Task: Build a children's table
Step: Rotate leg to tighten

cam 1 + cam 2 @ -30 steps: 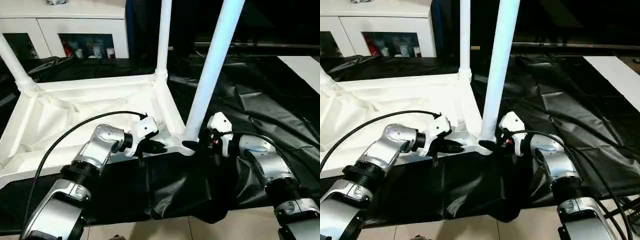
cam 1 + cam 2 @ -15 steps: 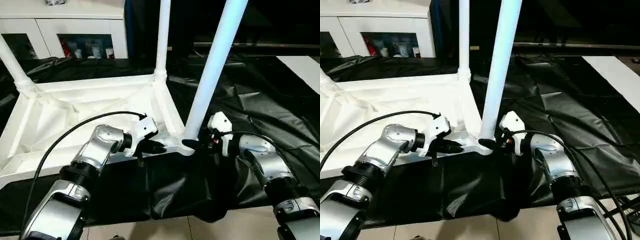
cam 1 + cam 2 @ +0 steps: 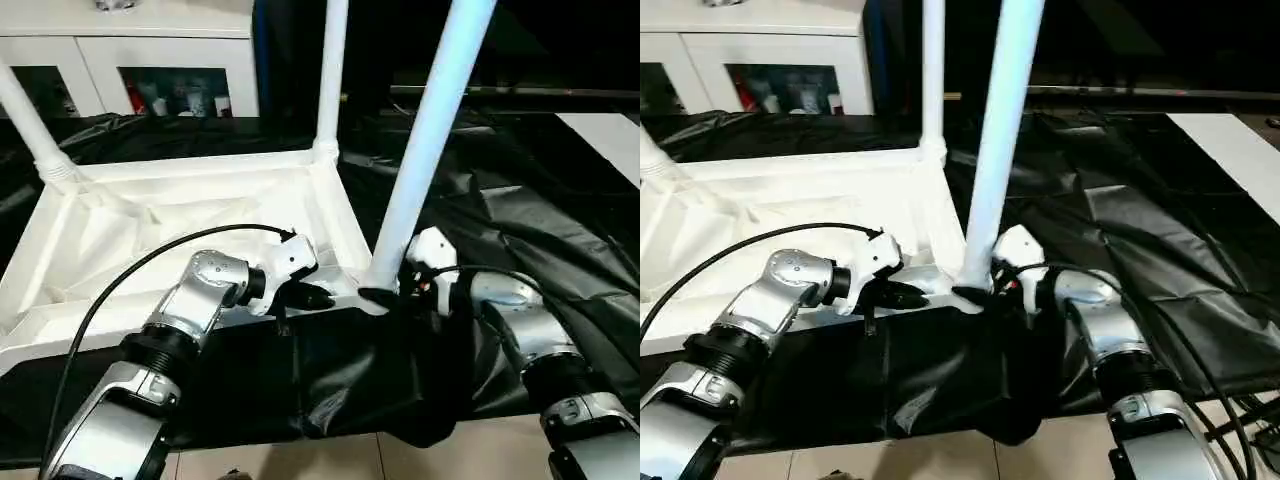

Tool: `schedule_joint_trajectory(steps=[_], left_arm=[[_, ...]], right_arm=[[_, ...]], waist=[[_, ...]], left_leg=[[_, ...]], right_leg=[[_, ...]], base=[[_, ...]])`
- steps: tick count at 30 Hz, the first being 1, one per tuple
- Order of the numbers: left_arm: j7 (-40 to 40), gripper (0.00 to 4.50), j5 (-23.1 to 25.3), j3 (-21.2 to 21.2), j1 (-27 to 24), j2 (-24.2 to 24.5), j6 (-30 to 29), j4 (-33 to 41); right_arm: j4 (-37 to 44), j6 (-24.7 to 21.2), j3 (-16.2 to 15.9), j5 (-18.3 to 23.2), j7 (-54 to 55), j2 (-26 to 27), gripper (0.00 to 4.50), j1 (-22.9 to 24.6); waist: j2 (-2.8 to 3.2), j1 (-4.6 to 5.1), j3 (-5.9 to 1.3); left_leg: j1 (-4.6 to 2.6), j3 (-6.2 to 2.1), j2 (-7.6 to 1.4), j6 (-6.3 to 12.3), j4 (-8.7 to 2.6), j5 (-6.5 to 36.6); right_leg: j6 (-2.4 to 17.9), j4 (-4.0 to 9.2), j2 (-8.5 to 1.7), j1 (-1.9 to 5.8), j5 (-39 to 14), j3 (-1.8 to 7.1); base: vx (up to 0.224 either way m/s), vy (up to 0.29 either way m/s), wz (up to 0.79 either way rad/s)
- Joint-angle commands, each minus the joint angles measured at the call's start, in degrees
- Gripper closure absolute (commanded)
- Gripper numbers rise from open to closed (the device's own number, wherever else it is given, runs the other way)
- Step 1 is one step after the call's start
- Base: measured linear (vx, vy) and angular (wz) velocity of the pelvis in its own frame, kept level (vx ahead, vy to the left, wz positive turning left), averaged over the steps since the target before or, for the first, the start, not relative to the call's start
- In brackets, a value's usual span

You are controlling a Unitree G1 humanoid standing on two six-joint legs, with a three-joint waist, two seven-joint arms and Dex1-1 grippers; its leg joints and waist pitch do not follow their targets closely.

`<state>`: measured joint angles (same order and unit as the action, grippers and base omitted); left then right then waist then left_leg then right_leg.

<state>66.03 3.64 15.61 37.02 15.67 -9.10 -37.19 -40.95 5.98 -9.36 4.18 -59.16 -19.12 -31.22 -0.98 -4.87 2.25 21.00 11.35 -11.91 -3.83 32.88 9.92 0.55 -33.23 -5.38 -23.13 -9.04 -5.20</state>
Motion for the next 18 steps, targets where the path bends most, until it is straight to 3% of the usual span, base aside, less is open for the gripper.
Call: schedule_joint_trajectory(steps=[1, 7, 13, 18], left_arm=[[0.99, 4.50, -1.72, 0.43, -0.34, -1.12, 0.10, 0.81], [1.03, 4.50, -1.75, 0.48, -0.48, -1.04, -0.17, 1.18], [1.14, 4.50, -1.78, 0.50, -0.47, -1.04, -0.25, 1.10], [1.18, 4.50, -1.78, 0.52, -0.44, -1.06, -0.26, 1.06]], right_arm=[[-0.77, -0.07, -1.82, -0.81, -0.87, 0.83, 1.30, 0.32], [-1.03, -0.45, -1.52, -0.63, -1.24, 1.12, 1.30, 0.33], [-1.31, -0.16, -1.11, -0.42, -1.46, 1.28, 1.78, 0.23], [-1.30, -0.10, -1.08, -0.40, -1.60, 1.28, 1.85, 0.29]], waist=[[-0.57, 0.17, -3.46], [-0.60, 0.14, -3.50], [-0.57, 0.14, -3.52], [-0.54, 0.12, -3.52]], left_leg=[[-0.77, -0.51, -1.71, 3.75, -3.33, 11.56], [-0.74, -0.53, -1.71, 3.84, -3.31, 11.30], [-0.74, -0.53, -1.71, 3.86, -3.30, 11.18], [-0.82, -0.52, -1.73, 3.78, -3.31, 11.44]], right_leg=[[12.31, 3.24, -3.12, 2.78, -14.08, 2.66], [12.49, 3.15, -3.13, 2.84, -13.58, 2.66], [12.59, 3.10, -3.10, 2.86, -13.32, 2.65], [12.54, 3.16, -3.14, 2.83, -13.69, 2.66]], base=[[0.000, 0.000, 0.00], [0.000, 0.000, 0.00], [0.000, 0.000, 0.00], [0.000, 0.000, 0.00]])
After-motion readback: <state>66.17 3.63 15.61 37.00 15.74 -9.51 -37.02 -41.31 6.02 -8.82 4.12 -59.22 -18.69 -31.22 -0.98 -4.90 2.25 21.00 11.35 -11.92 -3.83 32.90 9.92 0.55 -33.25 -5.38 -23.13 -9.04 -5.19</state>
